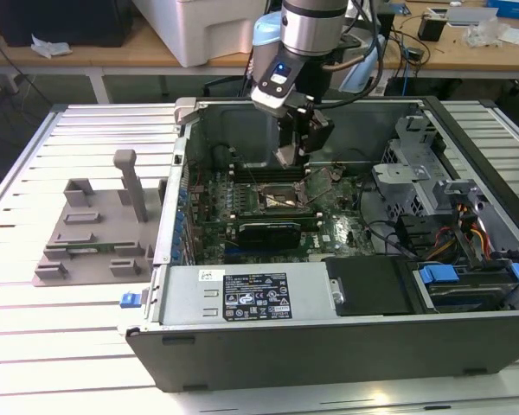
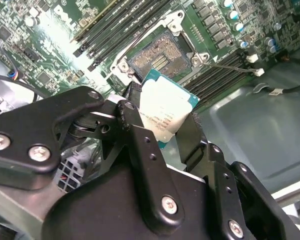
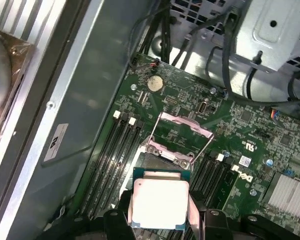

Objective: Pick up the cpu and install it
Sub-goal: 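Place the cpu into insertion slot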

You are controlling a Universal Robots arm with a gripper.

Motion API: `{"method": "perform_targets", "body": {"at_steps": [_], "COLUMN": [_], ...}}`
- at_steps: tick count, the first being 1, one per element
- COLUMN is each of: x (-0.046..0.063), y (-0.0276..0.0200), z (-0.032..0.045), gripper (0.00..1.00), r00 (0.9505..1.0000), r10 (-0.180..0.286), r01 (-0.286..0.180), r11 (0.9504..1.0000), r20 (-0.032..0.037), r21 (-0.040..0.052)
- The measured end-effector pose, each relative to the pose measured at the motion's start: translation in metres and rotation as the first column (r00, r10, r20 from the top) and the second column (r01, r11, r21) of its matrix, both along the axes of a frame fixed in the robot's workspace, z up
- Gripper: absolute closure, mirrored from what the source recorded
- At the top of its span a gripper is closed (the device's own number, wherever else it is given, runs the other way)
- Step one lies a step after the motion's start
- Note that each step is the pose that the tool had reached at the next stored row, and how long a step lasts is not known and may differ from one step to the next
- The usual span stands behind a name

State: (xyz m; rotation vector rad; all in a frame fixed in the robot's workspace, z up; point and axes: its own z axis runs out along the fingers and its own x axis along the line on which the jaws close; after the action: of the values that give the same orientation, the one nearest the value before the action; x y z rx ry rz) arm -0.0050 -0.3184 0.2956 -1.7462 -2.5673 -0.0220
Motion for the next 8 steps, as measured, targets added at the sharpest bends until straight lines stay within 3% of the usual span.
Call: {"method": "perform_targets", "body": {"at_steps": [6,7,8], "x": [0.0,0.0,0.0], "y": [0.0,0.0,0.0], "z": [-0.0004,-0.0005,-0.0007], "gripper": [0.47,0.47,0.47], "r00": [0.9952,0.9917,0.9828], "r10": [-0.098,-0.128,-0.185], "r01": [0.098,0.128,0.185], "r11": [0.9952,0.9917,0.9828], "r20": [0.0,0.0001,0.0009], "r21": [-0.0009,-0.001,-0.0054]}}
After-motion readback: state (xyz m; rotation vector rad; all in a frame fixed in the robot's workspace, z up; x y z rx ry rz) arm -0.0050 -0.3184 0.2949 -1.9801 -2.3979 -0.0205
